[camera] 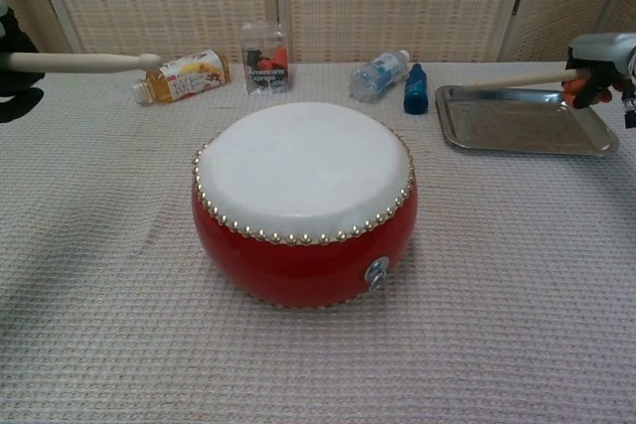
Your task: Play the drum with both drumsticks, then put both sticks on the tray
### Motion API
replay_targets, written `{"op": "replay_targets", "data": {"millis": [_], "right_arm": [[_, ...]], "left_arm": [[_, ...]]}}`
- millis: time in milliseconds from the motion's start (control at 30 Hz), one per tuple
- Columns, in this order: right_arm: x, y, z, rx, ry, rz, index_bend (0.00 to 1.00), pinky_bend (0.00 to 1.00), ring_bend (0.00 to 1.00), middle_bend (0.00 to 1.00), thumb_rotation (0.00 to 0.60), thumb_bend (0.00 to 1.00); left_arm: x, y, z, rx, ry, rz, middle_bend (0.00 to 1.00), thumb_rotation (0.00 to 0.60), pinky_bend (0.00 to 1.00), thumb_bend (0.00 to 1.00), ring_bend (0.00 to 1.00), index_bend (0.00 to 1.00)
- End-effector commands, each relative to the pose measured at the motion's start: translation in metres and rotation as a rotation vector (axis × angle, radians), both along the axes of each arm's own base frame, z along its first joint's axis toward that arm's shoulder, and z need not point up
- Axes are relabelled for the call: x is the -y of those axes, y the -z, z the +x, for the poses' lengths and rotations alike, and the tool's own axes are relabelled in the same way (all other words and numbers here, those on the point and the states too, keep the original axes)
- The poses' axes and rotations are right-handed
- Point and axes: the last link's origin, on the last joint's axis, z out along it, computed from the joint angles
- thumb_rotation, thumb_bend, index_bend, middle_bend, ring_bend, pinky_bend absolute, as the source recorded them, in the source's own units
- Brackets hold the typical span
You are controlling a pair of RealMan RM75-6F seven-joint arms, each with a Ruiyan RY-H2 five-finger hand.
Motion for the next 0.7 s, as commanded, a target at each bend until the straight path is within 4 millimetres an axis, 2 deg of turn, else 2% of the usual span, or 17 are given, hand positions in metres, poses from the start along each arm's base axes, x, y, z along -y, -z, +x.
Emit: {"op": "replay_targets", "data": {"millis": [33, 167, 333, 500, 700], "right_arm": [[0.003, 0.008, 0.002, 0.016, 0.002, 0.009, 0.57, 0.50, 0.39, 0.49, 0.600, 0.57], [0.005, 0.008, 0.003, 0.022, -0.004, 0.011, 0.26, 0.30, 0.19, 0.29, 0.600, 0.41], [0.009, 0.004, 0.004, 0.045, 0.001, -0.002, 0.02, 0.15, 0.02, 0.12, 0.600, 0.24], [0.012, -0.001, 0.001, 0.058, 0.015, -0.017, 0.00, 0.09, 0.00, 0.07, 0.600, 0.17], [0.013, -0.005, 0.000, 0.074, 0.017, -0.032, 0.00, 0.07, 0.00, 0.06, 0.600, 0.15]], "left_arm": [[0.000, -0.001, -0.002, 0.001, -0.003, 0.001, 1.00, 0.600, 1.00, 0.59, 1.00, 1.00], [0.001, -0.004, -0.003, 0.006, -0.005, 0.003, 1.00, 0.600, 1.00, 0.60, 1.00, 1.00], [0.001, -0.005, -0.003, 0.011, -0.003, 0.007, 1.00, 0.600, 1.00, 0.59, 1.00, 1.00], [0.002, -0.007, -0.003, 0.014, -0.001, 0.010, 1.00, 0.600, 1.00, 0.59, 1.00, 1.00], [0.002, -0.009, -0.003, 0.015, 0.002, 0.016, 1.00, 0.600, 1.00, 0.59, 1.00, 1.00]]}}
